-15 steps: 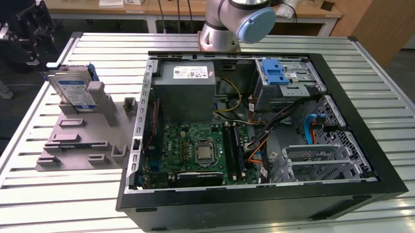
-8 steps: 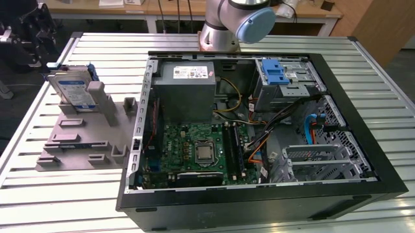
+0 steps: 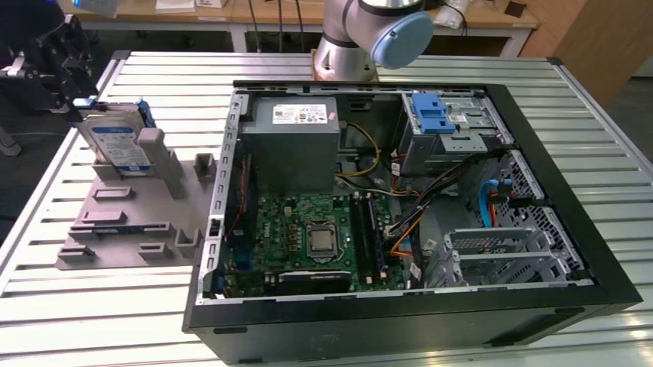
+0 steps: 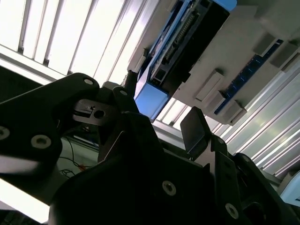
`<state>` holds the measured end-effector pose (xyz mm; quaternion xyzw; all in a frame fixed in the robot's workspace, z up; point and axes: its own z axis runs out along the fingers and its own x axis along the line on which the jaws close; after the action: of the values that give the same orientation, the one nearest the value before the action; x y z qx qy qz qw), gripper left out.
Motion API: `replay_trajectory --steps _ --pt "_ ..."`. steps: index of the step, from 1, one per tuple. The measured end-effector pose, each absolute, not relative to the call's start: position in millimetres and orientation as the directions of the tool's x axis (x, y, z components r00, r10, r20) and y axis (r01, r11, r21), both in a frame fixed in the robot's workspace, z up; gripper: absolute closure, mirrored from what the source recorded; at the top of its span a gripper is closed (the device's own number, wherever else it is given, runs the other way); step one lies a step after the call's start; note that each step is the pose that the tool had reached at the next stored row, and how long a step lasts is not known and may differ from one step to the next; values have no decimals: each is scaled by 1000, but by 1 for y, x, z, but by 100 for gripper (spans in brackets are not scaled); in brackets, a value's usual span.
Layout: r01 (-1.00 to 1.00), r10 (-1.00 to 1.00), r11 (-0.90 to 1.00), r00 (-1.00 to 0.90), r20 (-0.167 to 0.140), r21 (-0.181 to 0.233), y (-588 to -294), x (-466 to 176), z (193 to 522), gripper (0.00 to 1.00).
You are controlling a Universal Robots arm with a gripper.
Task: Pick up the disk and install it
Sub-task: 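Pick up the disk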
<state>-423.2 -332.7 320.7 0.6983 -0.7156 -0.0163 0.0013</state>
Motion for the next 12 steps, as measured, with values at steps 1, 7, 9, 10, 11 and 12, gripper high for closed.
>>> replay_trajectory --steps 1,7,9,10,11,12 --pt "-999 -999 24 -25 -21 25 -333 -424 319 36" --pt "-999 -999 24 -25 -21 25 -332 -425 311 36" --pt "-999 -999 24 -25 -21 25 -332 -425 309 37" --pt "-999 -999 24 -25 -21 25 -332 -426 308 37" --pt "-999 -999 24 -25 -21 25 -332 -426 307 37" --pt "-999 -999 24 -25 -21 25 -332 -426 306 44"
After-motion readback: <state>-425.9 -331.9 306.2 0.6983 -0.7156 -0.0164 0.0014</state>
